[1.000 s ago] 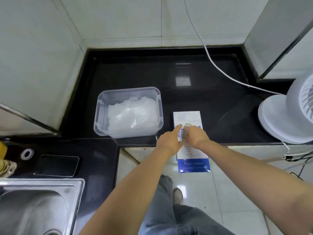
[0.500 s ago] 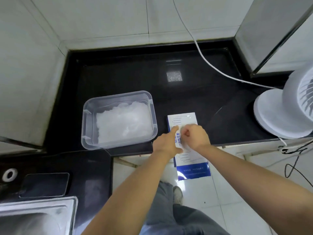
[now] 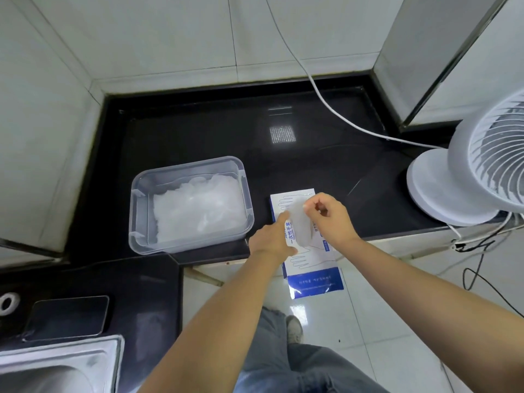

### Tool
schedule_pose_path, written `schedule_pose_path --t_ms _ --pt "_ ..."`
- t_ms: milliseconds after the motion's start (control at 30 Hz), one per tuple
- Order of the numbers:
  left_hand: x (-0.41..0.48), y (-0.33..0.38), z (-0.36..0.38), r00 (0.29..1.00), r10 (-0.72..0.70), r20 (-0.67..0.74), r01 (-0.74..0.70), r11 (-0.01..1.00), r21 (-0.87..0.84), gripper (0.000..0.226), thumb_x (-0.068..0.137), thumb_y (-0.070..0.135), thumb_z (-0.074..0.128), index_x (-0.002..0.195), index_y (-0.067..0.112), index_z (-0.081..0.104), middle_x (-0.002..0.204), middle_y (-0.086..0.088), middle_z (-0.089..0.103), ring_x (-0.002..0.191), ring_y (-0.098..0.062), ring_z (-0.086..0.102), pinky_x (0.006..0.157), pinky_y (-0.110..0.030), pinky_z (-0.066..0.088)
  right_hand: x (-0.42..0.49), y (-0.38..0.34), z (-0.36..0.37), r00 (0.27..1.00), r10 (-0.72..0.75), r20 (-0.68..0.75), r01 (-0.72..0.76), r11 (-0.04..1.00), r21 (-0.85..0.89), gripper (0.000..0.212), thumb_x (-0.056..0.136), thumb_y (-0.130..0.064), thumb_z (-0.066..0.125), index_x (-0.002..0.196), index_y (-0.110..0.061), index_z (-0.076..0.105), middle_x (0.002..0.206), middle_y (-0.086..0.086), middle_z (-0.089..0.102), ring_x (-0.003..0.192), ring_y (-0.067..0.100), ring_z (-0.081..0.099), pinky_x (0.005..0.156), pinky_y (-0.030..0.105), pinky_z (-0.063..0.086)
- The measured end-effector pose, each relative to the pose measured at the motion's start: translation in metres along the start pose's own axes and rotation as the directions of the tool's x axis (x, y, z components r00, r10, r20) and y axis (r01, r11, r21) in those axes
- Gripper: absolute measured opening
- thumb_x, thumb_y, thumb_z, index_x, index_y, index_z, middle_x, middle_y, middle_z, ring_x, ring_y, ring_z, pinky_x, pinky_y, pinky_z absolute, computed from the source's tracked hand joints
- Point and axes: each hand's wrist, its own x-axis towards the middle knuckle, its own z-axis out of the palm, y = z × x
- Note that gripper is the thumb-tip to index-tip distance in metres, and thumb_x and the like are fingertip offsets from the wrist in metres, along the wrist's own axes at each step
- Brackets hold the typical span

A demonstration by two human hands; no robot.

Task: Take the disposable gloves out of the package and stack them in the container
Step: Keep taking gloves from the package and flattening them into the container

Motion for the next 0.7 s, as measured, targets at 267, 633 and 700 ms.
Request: schedule_pose_path --t_ms 267,633,700 --pt "-0.001 0.002 0.002 1.0 -0.002 0.011 0.002 1.0 0.011 0.083 0.086 0.041 0.069 0.149 0.034 0.015 0.127 0.0 0.058 0.107 -0.024 0.061 0.072 -0.027 0.045 0.011 -0.03 -0.01 0.992 0.015 -0.126 0.026 0.946 0.323 0.008 0.097 -0.02 0.054 0.091 -0.024 0.057 0.094 0.0 0.063 0.086 0.014 0.062 0.078 0.029 0.055" --pt "-0.004 0.006 -0.023 0.992 0.086 -0.096 -0.108 0.961 -0.255 0.047 0.1 0.027 0.046 0.146 0.022 0.037 0.128 -0.008 0.06 0.108 -0.028 0.06 0.091 -0.037 0.049 0.021 -0.062 -0.018 0.973 0.219 0.067 -0.213 0.762 0.611 0.015 0.097 -0.018 0.047 0.094 -0.01 0.06 0.075 0.007 0.06 0.063 0.015 0.058 0.056 0.027 0.051" --pt "-0.005 0.014 -0.037 0.981 0.017 -0.195 -0.121 0.834 -0.539 0.034 0.103 0.027 0.038 0.135 0.021 0.049 0.114 -0.007 0.062 0.095 -0.021 0.061 0.085 -0.035 0.053 0.025 -0.064 -0.015 0.966 0.212 0.149 -0.259 0.751 0.608 0.016 0.093 -0.016 0.051 0.094 -0.01 0.065 0.074 0.008 0.06 0.064 0.017 0.057 0.056 0.028 0.048"
